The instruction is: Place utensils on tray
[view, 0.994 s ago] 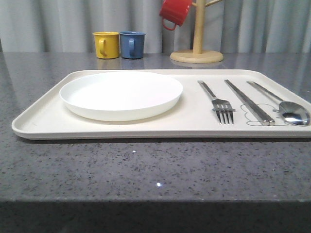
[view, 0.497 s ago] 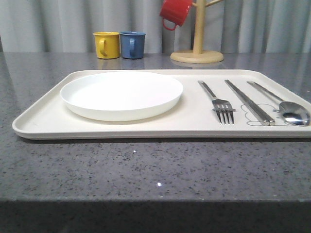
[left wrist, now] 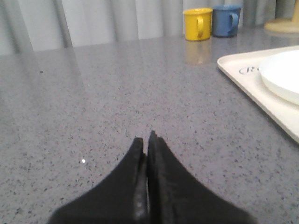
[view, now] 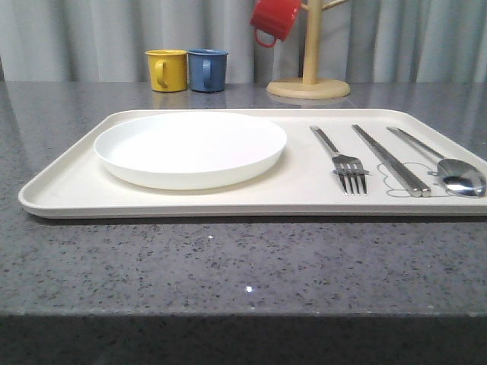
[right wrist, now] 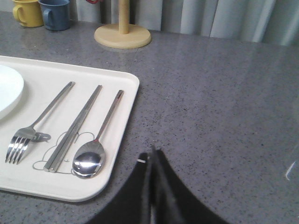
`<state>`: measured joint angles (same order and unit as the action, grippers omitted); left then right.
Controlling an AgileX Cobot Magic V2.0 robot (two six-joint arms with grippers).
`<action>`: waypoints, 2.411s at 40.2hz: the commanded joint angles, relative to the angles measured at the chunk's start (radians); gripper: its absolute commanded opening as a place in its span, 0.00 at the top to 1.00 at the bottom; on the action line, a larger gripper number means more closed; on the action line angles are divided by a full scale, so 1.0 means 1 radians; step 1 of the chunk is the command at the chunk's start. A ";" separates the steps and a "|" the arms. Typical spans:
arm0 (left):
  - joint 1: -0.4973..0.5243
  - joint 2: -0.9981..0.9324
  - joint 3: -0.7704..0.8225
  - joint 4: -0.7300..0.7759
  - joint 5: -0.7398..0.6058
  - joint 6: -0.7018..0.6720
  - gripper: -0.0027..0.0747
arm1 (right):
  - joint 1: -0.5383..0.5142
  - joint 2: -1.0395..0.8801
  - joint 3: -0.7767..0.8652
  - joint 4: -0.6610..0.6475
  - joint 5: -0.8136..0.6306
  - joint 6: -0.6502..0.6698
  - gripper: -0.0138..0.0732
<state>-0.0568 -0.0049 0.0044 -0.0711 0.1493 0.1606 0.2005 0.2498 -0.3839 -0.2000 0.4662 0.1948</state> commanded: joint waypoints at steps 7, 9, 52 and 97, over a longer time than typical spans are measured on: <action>-0.006 -0.023 0.003 -0.002 -0.124 -0.006 0.99 | -0.001 0.009 -0.025 -0.022 -0.067 -0.011 0.91; -0.006 -0.023 0.003 -0.002 -0.124 -0.006 0.99 | -0.001 0.009 -0.025 -0.022 -0.067 -0.011 0.91; -0.006 -0.023 0.003 -0.002 -0.124 -0.006 0.99 | -0.142 -0.123 0.261 0.200 -0.406 -0.195 0.91; -0.006 -0.021 0.003 -0.002 -0.124 -0.006 0.99 | -0.252 -0.277 0.410 0.241 -0.290 -0.206 0.91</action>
<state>-0.0568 -0.0049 0.0044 -0.0711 0.1101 0.1606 -0.0471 -0.0091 0.0274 0.0386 0.2482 0.0000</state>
